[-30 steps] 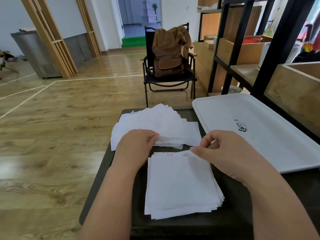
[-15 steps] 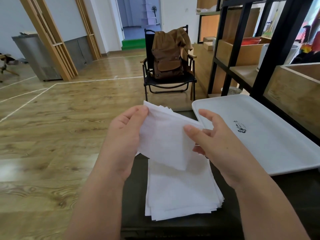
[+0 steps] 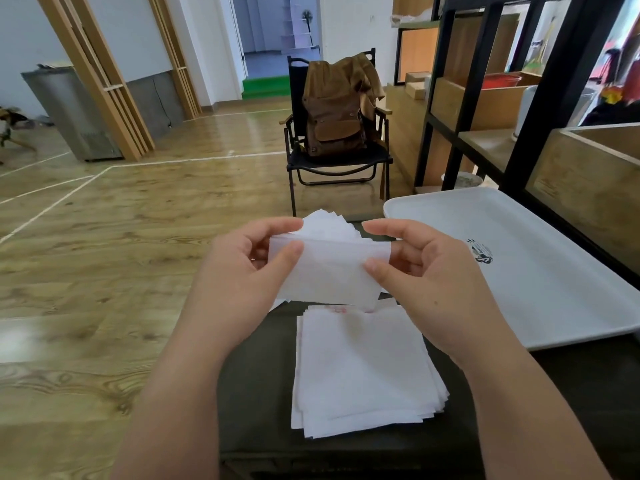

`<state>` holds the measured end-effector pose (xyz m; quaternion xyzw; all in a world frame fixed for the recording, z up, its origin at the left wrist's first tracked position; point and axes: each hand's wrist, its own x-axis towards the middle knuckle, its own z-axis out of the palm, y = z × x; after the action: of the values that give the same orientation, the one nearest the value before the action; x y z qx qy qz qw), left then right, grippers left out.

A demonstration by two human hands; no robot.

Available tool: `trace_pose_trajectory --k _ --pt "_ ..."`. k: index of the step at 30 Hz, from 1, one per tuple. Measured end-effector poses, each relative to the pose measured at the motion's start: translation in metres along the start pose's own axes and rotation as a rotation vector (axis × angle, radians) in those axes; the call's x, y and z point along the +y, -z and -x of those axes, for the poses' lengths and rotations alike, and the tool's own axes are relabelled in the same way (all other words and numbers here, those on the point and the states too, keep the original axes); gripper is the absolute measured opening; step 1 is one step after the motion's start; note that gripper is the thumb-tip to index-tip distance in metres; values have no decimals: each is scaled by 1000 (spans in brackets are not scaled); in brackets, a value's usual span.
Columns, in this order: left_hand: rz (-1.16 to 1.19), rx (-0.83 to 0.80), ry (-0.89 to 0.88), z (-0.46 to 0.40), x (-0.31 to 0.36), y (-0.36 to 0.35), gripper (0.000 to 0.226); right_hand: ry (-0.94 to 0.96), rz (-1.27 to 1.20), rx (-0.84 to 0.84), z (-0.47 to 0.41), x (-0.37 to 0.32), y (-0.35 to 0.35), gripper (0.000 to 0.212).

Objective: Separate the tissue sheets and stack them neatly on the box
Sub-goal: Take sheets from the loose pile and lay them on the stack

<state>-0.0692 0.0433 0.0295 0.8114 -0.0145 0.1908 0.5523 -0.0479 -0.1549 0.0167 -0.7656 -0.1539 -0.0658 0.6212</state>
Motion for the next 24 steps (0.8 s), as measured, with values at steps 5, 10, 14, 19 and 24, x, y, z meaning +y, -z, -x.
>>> trace_pose_trajectory --k 5,10,14,19,24 --pt "-211 41 -91 0 -3 1 16 -33 87 46 -2 7 1 31" --pt "-220 5 -162 0 1 3 10 -43 250 88 0 10 2 15" --pt "-184 -17 -186 2 9 5 15 18 146 86 2 -3 7 4" --pt "55 -114 -156 10 27 9 6 3 -208 -105 10 -29 24 17" --pt "-75 -338 46 12 20 11 9 -281 -142 -276 9 -19 36 27"
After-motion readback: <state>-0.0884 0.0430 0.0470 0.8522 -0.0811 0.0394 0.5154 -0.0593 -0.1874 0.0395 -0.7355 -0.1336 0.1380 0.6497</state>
